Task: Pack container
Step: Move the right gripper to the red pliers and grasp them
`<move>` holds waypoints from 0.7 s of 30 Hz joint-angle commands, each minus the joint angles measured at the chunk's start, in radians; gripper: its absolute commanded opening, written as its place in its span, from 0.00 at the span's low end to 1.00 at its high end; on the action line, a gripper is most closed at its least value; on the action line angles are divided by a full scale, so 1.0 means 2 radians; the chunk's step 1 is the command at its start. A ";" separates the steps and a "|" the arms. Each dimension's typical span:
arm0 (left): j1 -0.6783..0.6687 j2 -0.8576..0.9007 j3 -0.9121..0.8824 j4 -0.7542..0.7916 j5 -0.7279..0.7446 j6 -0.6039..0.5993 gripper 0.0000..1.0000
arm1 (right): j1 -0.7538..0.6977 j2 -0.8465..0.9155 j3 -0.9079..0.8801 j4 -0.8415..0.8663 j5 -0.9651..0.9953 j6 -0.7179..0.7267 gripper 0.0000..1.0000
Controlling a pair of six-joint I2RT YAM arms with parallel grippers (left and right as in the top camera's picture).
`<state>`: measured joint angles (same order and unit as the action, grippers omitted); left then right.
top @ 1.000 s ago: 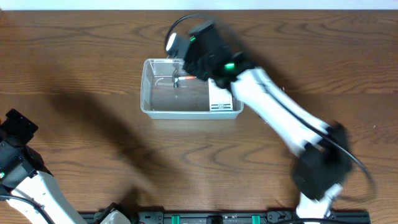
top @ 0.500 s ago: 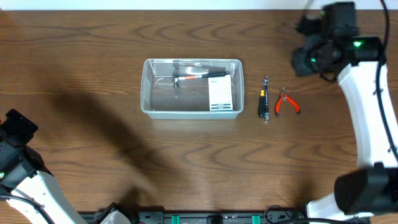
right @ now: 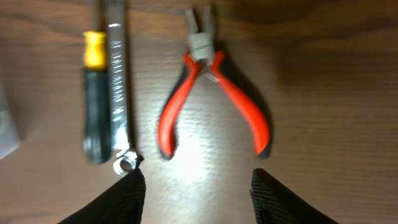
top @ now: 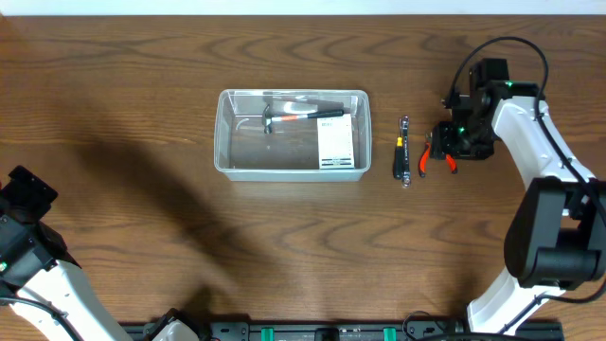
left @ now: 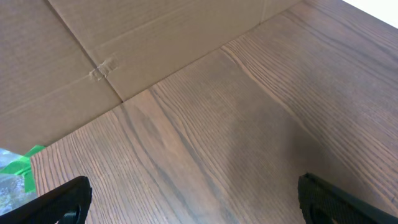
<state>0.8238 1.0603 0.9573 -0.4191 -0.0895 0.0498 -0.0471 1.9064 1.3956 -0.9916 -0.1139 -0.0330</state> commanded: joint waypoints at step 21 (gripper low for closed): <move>0.002 -0.001 0.013 0.000 -0.006 -0.001 0.98 | -0.015 0.102 -0.005 0.021 0.023 -0.035 0.24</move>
<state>0.8238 1.0603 0.9573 -0.4187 -0.0895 0.0498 -0.0929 2.0663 1.3979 -0.9489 -0.0586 -0.0956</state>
